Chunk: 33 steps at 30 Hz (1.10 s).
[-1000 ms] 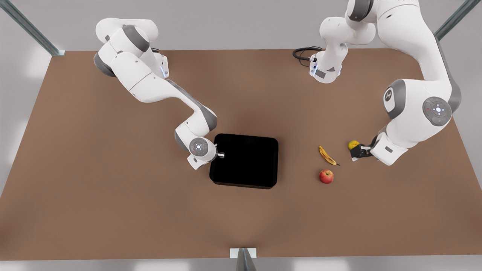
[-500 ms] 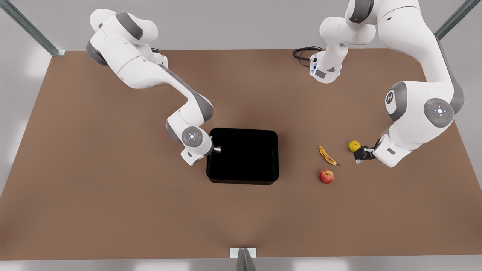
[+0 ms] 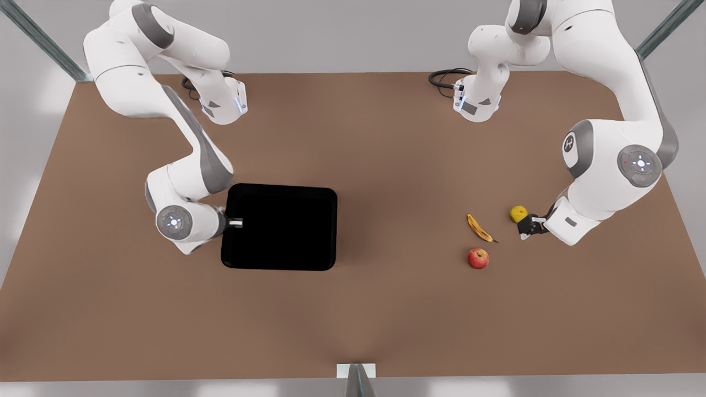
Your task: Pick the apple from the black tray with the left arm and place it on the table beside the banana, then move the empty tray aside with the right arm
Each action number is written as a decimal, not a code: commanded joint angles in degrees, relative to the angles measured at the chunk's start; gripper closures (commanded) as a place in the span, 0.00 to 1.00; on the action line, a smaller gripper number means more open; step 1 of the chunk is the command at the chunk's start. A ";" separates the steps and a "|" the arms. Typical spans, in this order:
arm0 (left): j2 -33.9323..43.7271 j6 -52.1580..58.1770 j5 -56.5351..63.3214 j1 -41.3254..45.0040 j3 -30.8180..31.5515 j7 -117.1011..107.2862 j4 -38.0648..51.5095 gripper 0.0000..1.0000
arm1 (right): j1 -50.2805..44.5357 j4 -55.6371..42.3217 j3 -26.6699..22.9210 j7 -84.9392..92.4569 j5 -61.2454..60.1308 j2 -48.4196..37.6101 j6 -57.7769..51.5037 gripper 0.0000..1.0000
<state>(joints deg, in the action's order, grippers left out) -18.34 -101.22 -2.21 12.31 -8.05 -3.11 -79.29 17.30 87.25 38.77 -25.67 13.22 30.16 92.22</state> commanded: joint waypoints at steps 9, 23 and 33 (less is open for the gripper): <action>0.15 0.06 2.21 0.17 0.14 0.21 0.01 0.00 | 7.83 -0.94 -11.70 50.19 -2.41 -3.53 -8.98 0.92; -0.29 -1.17 2.04 0.08 0.23 0.39 0.10 0.00 | 7.48 -3.22 -20.41 56.87 -0.47 4.37 -0.28 0.79; 0.41 1.11 1.60 0.26 0.32 -0.14 -0.78 0.00 | -2.09 -19.84 -11.78 24.88 -2.32 -5.91 -19.00 0.00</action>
<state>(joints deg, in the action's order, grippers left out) -18.20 -101.73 -0.39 12.56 -7.72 -2.84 -79.87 15.97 67.50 26.83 13.07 11.27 25.42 80.12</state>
